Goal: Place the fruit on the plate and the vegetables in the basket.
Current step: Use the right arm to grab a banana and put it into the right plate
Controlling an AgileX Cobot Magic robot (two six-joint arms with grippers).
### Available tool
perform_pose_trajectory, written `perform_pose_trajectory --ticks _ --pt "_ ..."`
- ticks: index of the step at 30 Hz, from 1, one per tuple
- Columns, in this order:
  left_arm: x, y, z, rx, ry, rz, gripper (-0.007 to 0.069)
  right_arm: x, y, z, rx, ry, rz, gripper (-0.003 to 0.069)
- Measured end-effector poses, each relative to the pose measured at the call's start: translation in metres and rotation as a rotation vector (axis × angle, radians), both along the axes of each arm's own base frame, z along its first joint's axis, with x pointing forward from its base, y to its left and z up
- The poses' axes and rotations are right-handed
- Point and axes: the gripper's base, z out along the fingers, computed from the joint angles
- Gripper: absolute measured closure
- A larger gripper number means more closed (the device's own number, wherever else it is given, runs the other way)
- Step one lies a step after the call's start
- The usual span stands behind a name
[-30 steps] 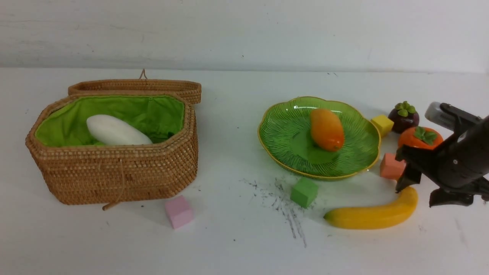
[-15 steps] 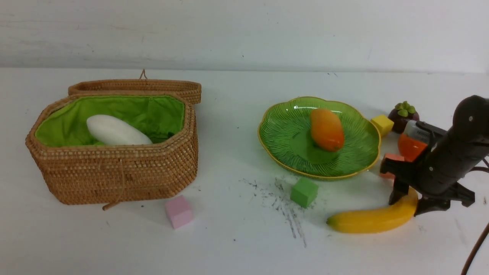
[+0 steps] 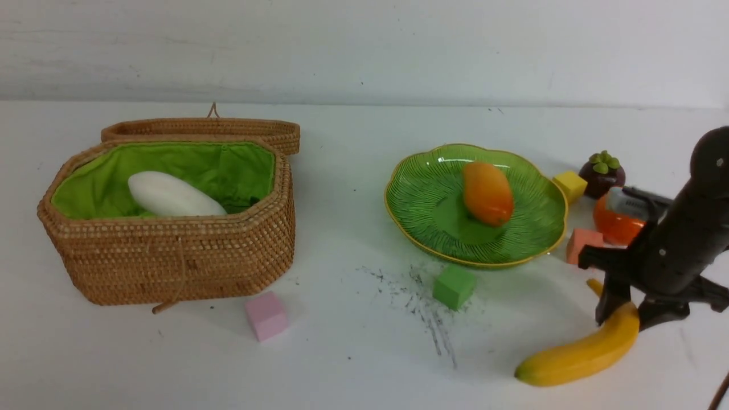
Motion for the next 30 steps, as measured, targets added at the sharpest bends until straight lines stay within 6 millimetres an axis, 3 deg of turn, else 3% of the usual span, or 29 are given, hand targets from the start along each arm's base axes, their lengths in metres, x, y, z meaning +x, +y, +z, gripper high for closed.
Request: perform_pose_trajectory --ticks 1,2,3,6,9,14,19,26,30 --pt "0.000 0.000 0.000 -0.002 -0.005 0.002 0.0638 0.000 0.001 0.015 0.013 -0.048 -0.001 0.0340" --pt "0.000 0.000 0.000 -0.002 -0.005 0.002 0.0638 0.001 0.001 0.016 0.016 -0.053 -0.004 0.0340" --pt "0.001 0.000 0.001 -0.007 -0.022 0.005 0.0638 0.004 0.002 0.039 0.031 -0.143 -0.001 0.0340" --pt "0.004 -0.001 0.005 -0.025 -0.070 0.011 0.0638 0.023 0.005 0.072 0.057 -0.298 -0.004 0.0340" --pt "0.007 -0.001 0.009 -0.053 -0.120 0.023 0.0638 0.050 0.006 0.083 0.063 -0.372 0.000 0.0340" --pt "0.012 -0.004 0.019 -0.152 -0.191 0.059 0.0638 0.096 0.008 0.059 0.081 -0.362 0.005 0.0340" --pt "0.014 -0.005 0.027 -0.246 -0.222 0.085 0.0638 0.124 0.011 0.027 0.108 -0.322 -0.002 0.0340" --pt "0.015 -0.005 0.030 -0.281 -0.237 0.099 0.0638 0.135 0.021 0.005 0.106 -0.296 0.018 0.0337" --pt "0.015 -0.006 0.030 -0.281 -0.235 0.097 0.0638 0.136 0.028 0.004 0.086 -0.313 0.040 0.0241"
